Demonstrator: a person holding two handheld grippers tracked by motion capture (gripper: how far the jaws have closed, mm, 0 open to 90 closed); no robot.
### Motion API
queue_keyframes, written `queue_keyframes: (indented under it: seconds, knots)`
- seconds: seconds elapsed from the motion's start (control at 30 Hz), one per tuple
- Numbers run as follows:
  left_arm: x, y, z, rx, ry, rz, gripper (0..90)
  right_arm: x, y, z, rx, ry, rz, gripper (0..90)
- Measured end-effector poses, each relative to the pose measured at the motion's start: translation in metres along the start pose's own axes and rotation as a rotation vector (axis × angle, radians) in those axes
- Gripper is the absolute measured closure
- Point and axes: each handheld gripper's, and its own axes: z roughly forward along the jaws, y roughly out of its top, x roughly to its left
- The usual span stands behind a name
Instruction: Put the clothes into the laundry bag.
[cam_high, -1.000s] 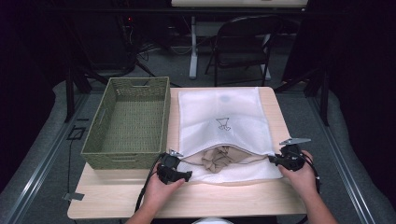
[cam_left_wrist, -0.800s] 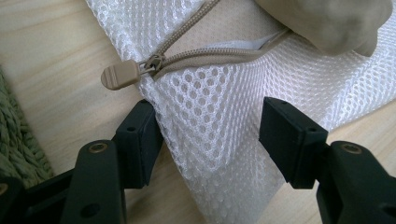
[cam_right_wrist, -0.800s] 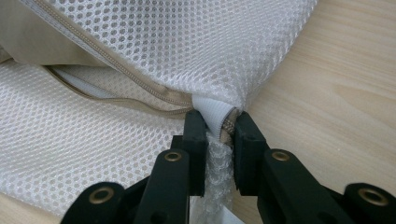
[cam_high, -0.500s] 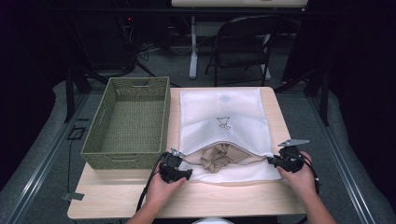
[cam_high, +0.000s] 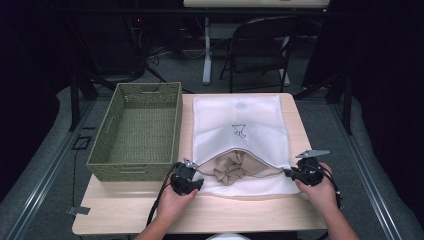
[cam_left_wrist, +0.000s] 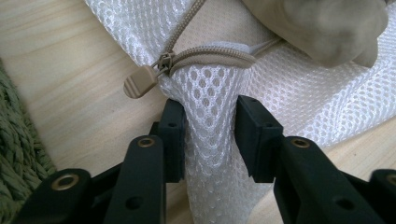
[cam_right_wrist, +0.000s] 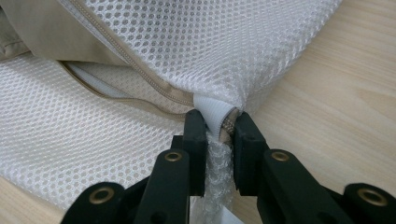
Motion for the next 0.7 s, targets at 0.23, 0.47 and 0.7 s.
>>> queue_keyframes:
  seconds: [0.23,0.47,0.7]
  knots:
    - [-0.001,0.002,-0.001,-0.004,0.006,0.001,76.9,0.006,0.0,-0.001,-0.001,-0.001,-0.017,78.1]
    - [0.0,0.008,-0.006,-0.004,-0.01,0.008,81.8,0.014,0.003,-0.003,0.005,-0.004,-0.05,78.0]
    - [-0.003,0.019,-0.014,-0.009,0.0,0.038,83.8,0.022,0.009,-0.009,-0.015,-0.002,-0.074,77.8]
